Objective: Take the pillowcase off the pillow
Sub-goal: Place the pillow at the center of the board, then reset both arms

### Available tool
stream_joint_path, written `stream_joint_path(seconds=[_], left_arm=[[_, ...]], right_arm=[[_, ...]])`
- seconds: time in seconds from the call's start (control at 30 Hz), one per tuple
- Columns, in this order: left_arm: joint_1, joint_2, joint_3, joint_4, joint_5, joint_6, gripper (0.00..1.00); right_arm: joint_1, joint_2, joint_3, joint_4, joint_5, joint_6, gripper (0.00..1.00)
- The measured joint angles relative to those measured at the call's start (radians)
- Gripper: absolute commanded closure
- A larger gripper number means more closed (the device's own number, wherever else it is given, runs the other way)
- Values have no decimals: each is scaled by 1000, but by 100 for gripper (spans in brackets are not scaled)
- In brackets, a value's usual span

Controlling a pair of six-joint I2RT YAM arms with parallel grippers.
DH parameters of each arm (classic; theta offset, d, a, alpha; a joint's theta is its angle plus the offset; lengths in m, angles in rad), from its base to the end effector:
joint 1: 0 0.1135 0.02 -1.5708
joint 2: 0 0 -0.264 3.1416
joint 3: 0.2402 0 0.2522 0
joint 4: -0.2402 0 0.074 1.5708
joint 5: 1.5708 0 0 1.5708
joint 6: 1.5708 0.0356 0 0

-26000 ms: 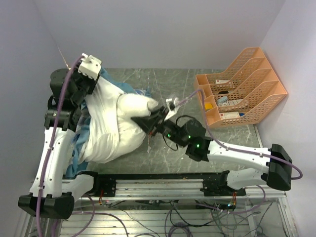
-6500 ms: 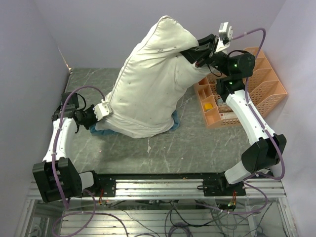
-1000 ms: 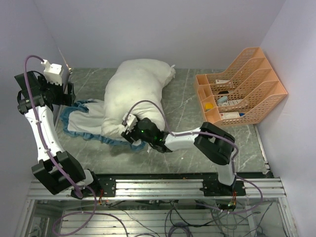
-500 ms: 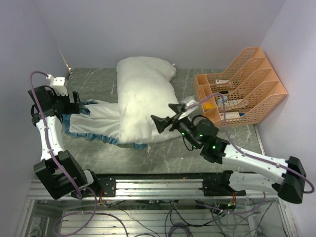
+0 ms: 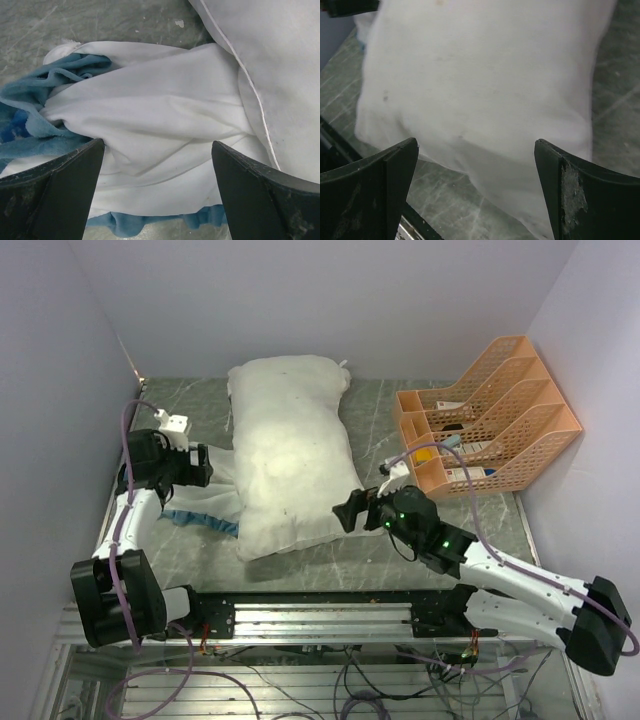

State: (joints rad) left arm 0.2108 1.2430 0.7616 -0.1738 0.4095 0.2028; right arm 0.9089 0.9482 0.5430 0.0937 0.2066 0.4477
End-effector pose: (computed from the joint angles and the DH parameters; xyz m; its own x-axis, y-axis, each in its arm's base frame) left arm 0.2616 0.0415 0.2382 -0.5601 0.0691 -0.8255 0.2344 0.9690 -0.0779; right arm 0.1400 0.1678 0.2532 -0.4521 0.1092 -0.8853 -0.5062 0.7858 0.3554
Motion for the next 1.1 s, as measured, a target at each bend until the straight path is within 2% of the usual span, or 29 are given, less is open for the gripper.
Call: stream_joint_path(seconds=[0.2,0.3,0.47,0.6,0.8,1.1], left_arm=[[-15,-16,-77,138,-6,-55,0],[-37,-44,-179,239,-9,-80,1],[-60,-67,-291,346,-31,-129,1],[-60,-166,-307,346,-39,-143,1],[-61,-481,-423,364,-77,-148,1],[-62,-563,-441,290,-106,-151,0]], right_arm=[[-169,-80,3,-121,123,71,0],[-251,-47,19,-164,267,108,0],[-286,9,6,-227,511,177,0],[-303,-8,-21,-245,666,184,0],[-321,-55,-105,-232,813,194,0],[-326,-266,-198,-181,899,153,0]])
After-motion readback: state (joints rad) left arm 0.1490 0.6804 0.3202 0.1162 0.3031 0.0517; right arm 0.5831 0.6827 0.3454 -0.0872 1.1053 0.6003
